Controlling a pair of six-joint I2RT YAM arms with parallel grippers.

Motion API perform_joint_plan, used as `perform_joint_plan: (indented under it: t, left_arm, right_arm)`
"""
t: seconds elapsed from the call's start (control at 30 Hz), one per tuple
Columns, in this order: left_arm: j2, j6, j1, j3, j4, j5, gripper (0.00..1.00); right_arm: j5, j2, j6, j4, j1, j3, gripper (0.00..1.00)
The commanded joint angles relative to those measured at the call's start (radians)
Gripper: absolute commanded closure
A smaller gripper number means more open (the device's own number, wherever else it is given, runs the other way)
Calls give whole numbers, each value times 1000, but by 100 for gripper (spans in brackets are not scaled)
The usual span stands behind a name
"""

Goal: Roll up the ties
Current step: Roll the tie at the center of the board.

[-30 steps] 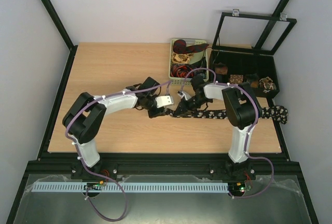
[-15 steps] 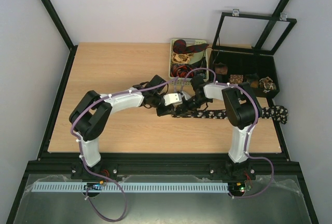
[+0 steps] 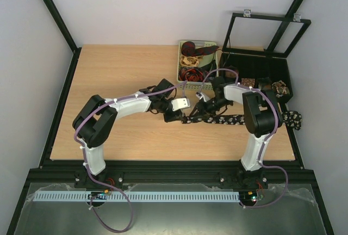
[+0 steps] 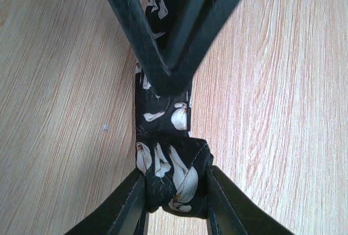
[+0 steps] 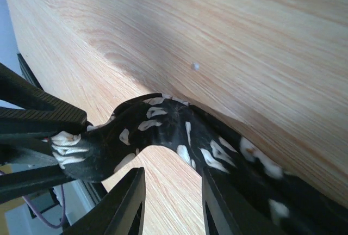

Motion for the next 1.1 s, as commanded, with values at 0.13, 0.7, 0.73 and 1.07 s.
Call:
perform_joint_plan:
  t: [0.13, 0.7, 0.73, 1.07]
  left_arm:
    - [58, 4, -17, 96, -36, 10, 68]
    - [220, -42, -45, 166, -16, -13, 42]
    - [215, -42, -46, 159, -10, -10, 43]
    - [155, -3, -54, 77, 53, -16, 55]
  right_arm:
    - [-74, -27, -21, -89, -50, 15, 70]
    - [-116, -22, -7, -122, -123, -18, 64]
    - [-116, -22, -4, -120, -123, -22, 64]
    - [-122, 8, 82, -66, -115, 11, 54]
